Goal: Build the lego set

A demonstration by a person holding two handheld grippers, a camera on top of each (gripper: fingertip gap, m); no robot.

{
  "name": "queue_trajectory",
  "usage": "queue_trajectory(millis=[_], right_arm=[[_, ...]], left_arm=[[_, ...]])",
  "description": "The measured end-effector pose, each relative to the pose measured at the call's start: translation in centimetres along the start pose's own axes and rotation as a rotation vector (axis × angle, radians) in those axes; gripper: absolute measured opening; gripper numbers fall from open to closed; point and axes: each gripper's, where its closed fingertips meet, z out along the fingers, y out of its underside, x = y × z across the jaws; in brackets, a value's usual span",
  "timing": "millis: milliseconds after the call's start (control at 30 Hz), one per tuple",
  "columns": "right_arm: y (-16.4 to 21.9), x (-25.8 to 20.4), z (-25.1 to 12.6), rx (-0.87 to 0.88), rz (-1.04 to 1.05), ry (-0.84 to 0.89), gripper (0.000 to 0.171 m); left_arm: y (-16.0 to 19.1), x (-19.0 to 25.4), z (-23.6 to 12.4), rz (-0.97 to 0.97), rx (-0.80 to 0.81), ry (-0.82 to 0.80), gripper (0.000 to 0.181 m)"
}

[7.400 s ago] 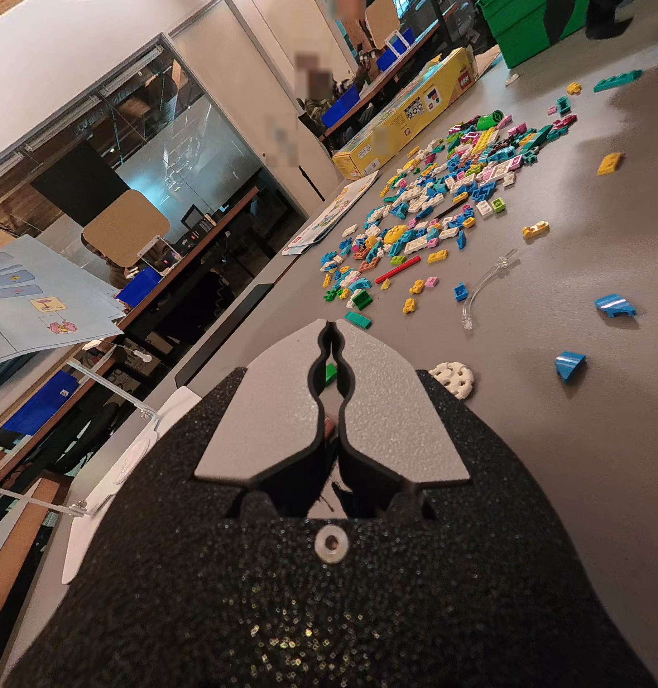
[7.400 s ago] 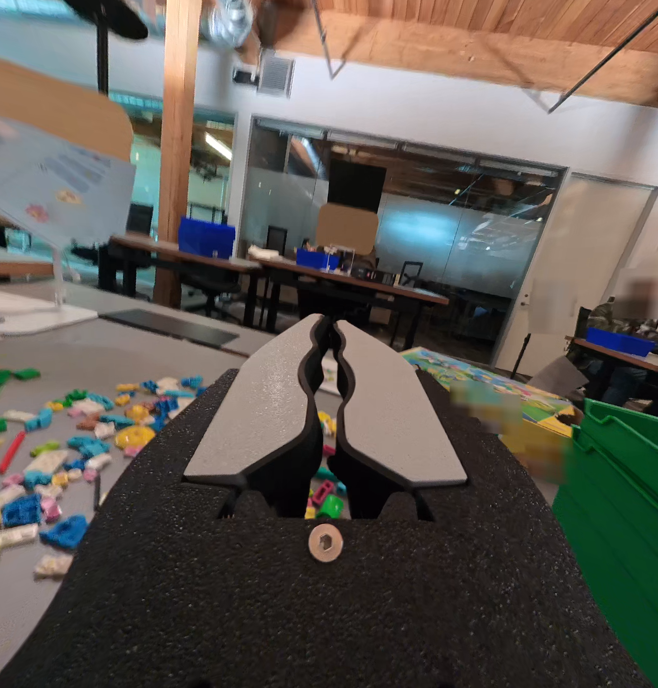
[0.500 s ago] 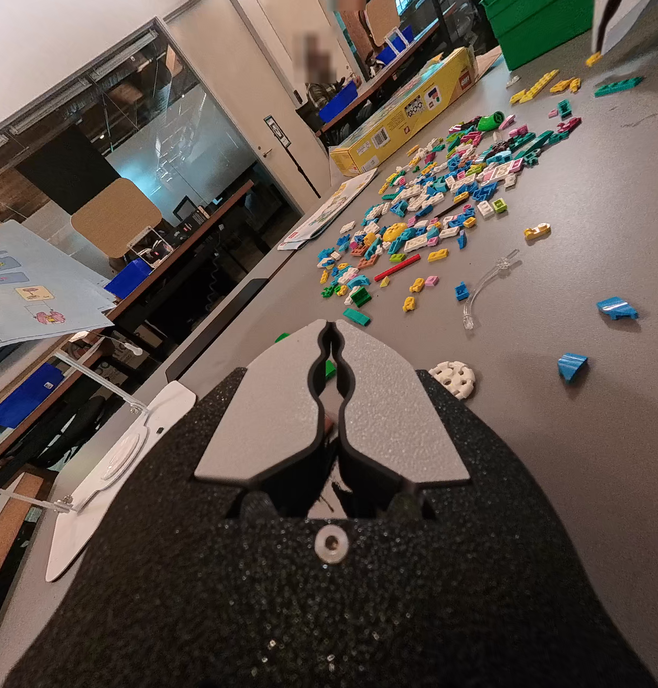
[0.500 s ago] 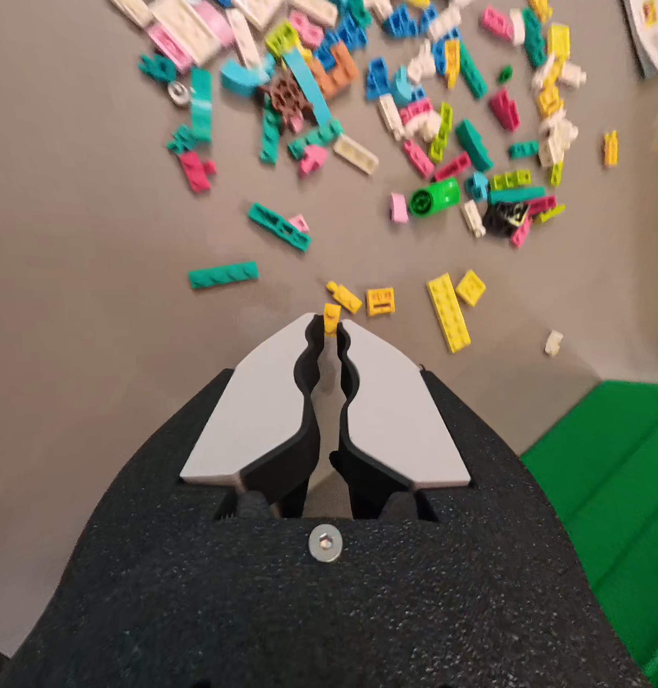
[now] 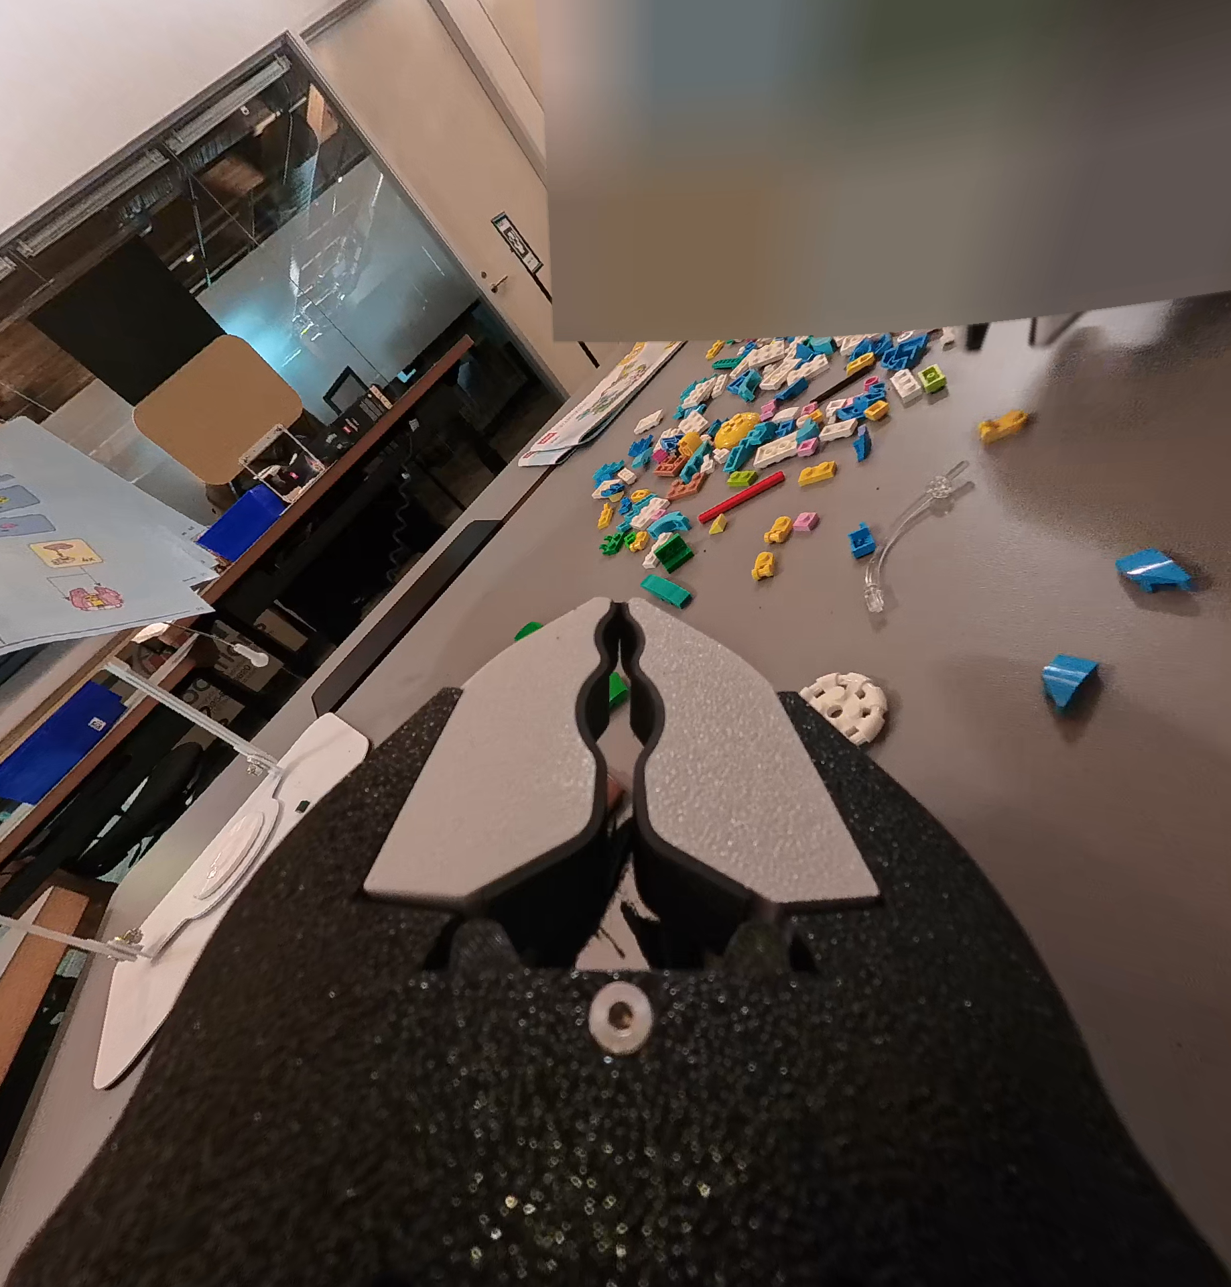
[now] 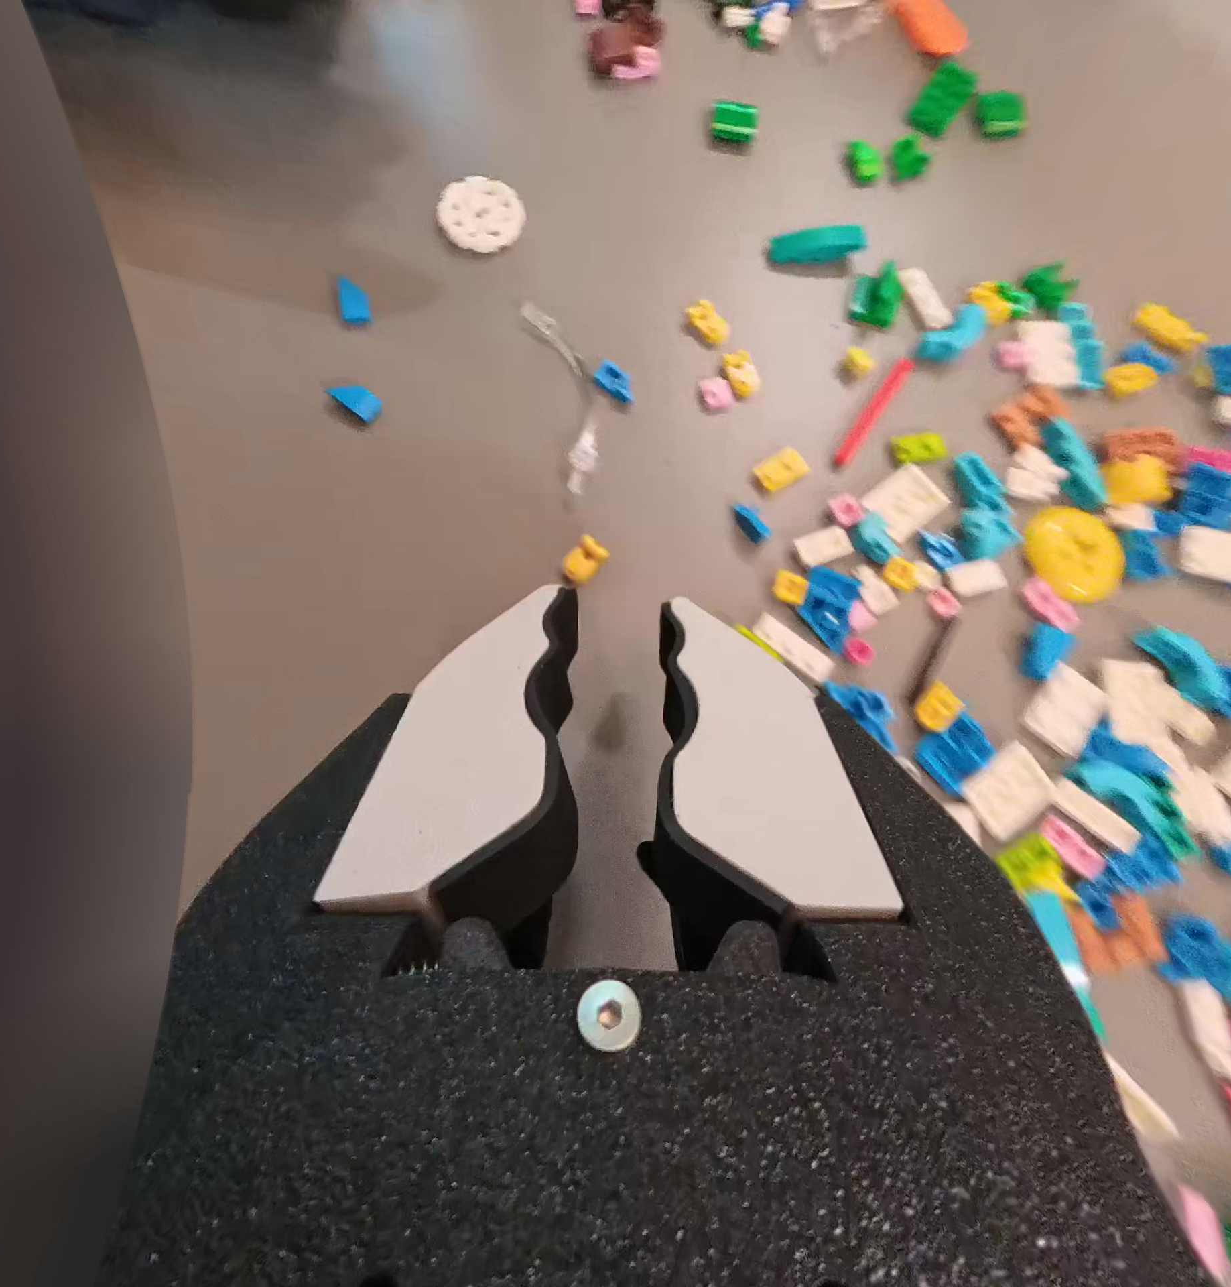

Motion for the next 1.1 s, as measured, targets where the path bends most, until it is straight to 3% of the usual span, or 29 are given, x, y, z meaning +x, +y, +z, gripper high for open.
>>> queue_trajectory(millis=[167,267,300,400,567,700,767,967,1033,1100], right_arm=[[-0.9,-1.0,2.1,-0.019,0.028,0.005,0.021],[0.3,-0.4,2.5,-0.097,0.024,0.064,0.015],[0.3,-0.3,2.5,-0.088,0.024,0.07,0.008],[0.4,-0.3,2.2,-0.074,0.058,0.057,0.006],[3.0,4.0,-2.6,-0.091,0.12,0.264,0.006],[9.0,8.7,-10.1,-0.167,0.31,0.528,0.006],[11.9,8.9,-12.3,-0.211,0.384,0.563,0.006],[16.0,8.2,-12.9,-0.327,0.409,0.517,0.006],[15.8,8.5,-12.7,-0.338,0.394,0.504,0.022],[13.0,9.3,-12.0,-0.248,0.376,0.483,0.034]], left_arm=[[-0.1,0.0,0.0,-0.003,0.005,0.003,0.0],[-0.1,0.0,-0.1,-0.006,0.009,0.004,0.0],[-0.1,0.0,-0.1,-0.007,0.009,0.005,0.0],[-0.1,0.0,-0.1,-0.006,0.01,0.006,0.0],[-0.1,-0.1,-0.1,-0.011,0.008,0.001,0.0],[-0.1,-0.1,-0.1,-0.013,0.009,0.005,0.0],[-0.1,-0.1,-0.1,-0.015,0.01,0.005,0.0],[-0.1,-0.1,-0.1,-0.017,0.01,0.005,0.0],[-0.1,-0.1,0.0,-0.016,0.009,0.005,0.0],[0.0,-0.1,0.0,-0.014,0.006,0.005,0.0]])
